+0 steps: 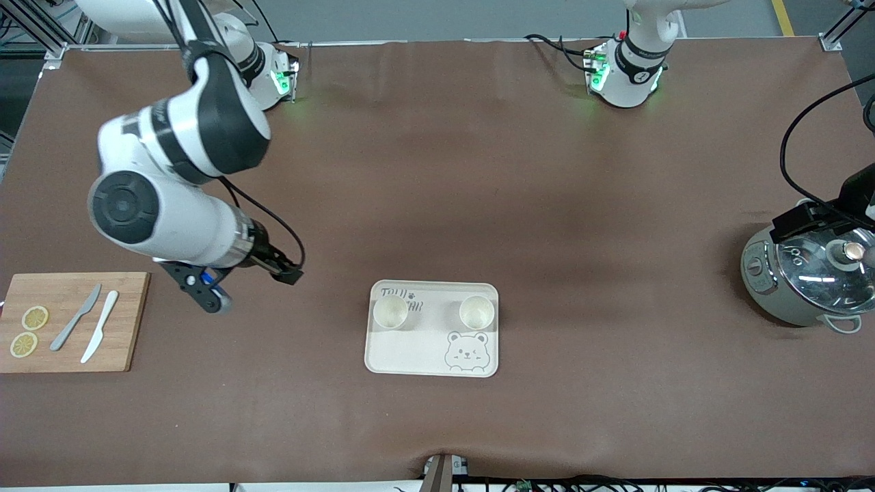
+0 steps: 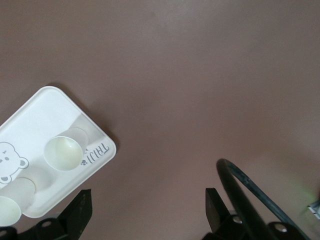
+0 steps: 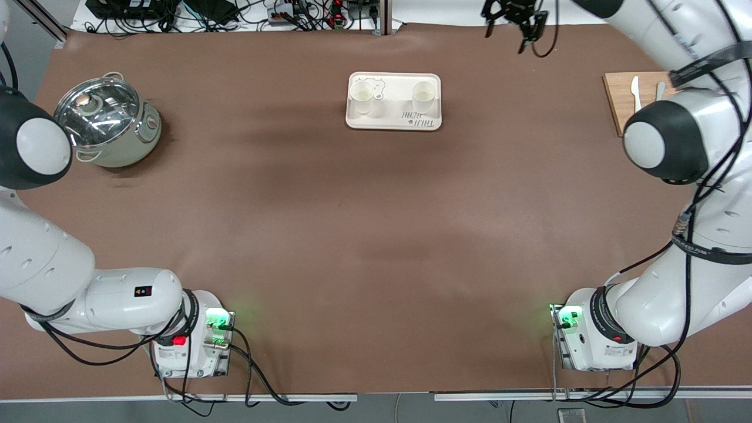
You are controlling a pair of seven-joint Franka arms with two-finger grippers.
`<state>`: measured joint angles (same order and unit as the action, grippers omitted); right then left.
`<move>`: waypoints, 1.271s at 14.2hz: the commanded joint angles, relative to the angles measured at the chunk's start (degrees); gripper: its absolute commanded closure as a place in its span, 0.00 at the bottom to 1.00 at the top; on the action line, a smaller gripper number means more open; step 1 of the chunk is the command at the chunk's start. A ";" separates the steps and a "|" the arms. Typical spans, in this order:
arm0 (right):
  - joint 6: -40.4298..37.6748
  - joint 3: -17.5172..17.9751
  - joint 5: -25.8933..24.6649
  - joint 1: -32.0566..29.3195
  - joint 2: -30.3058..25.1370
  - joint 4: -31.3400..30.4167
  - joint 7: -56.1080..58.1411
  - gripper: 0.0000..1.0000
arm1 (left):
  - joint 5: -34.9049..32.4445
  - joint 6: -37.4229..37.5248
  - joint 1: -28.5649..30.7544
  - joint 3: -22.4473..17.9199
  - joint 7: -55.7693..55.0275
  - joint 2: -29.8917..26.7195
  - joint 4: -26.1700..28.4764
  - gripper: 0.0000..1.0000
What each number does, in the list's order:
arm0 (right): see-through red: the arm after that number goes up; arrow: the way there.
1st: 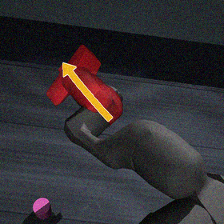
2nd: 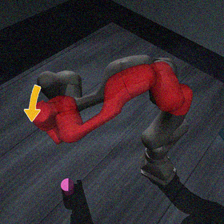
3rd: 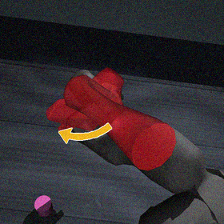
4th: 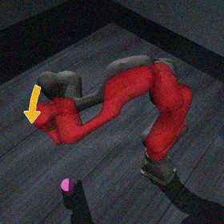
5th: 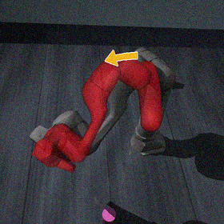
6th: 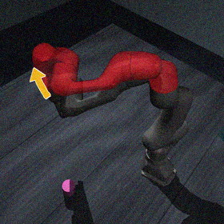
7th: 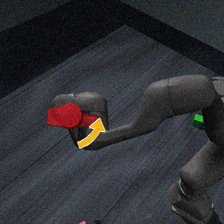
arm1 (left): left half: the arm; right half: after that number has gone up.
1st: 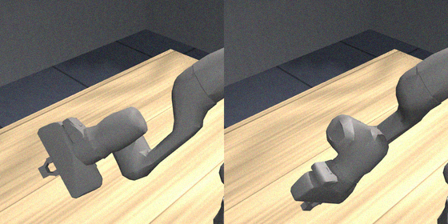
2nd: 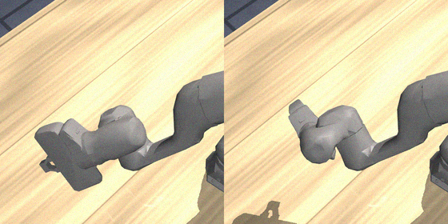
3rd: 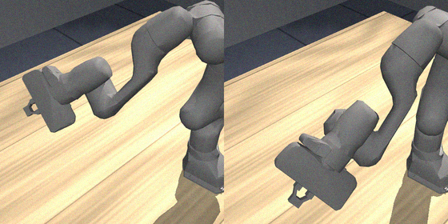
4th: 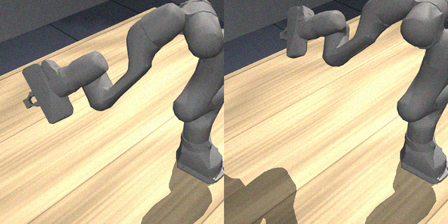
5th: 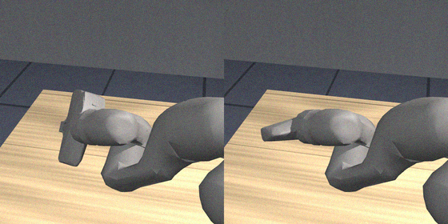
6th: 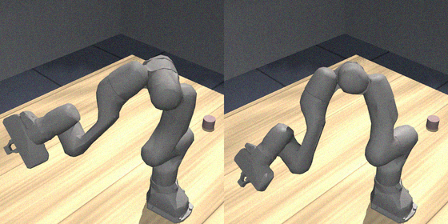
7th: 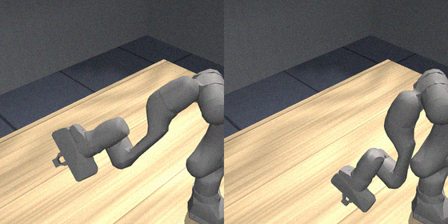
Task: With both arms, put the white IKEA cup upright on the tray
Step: 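Open the right gripper and withdraw it from the tray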
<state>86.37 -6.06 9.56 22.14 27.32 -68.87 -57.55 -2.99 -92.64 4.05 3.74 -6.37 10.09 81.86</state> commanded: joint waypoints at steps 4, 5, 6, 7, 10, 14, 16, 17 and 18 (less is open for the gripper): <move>0.30 0.70 -1.99 -7.27 -13.59 -13.56 18.31 0.00 | -0.26 -4.03 0.43 0.57 -0.21 -10.69 13.56 0.00; 0.38 0.70 -4.35 -7.98 -15.17 -14.96 22.70 0.00 | -0.26 -4.21 0.43 0.66 -0.22 -11.75 14.45 0.00; 0.21 0.70 -6.89 -8.25 -16.58 -16.02 26.93 0.00 | -0.26 -4.04 0.35 0.75 -0.22 -12.11 14.46 0.00; 0.03 0.70 -8.75 -9.21 -18.34 -17.51 31.14 0.00 | -0.17 -3.87 0.26 1.01 -0.31 -12.81 14.55 0.00; -0.06 0.79 -9.29 -12.72 -21.25 -19.90 40.74 0.00 | 0.97 -3.86 0.35 1.80 -0.13 -14.30 14.90 0.00; -0.23 0.79 -9.56 -14.49 -24.76 -22.00 47.17 0.00 | 0.97 -3.34 0.26 3.03 0.57 -15.27 14.47 0.00; -0.14 0.70 -9.56 -15.19 -26.69 -23.06 47.80 0.00 | 1.15 -2.21 0.34 3.73 -0.04 -15.27 14.29 0.00; -0.15 0.70 -9.56 -15.89 -27.22 -23.24 48.84 0.00 | 1.76 -1.76 0.52 3.65 0.65 -15.27 14.11 0.00; -0.23 0.70 -9.56 -16.33 -28.01 -23.41 50.85 0.00 | 3.33 -1.67 0.69 3.30 1.01 -15.19 13.59 0.00</move>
<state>85.67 -6.34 0.88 7.64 2.74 -89.51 -9.65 -2.06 -94.90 3.95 6.89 -6.43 -3.85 94.96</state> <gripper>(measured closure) 0.000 0.000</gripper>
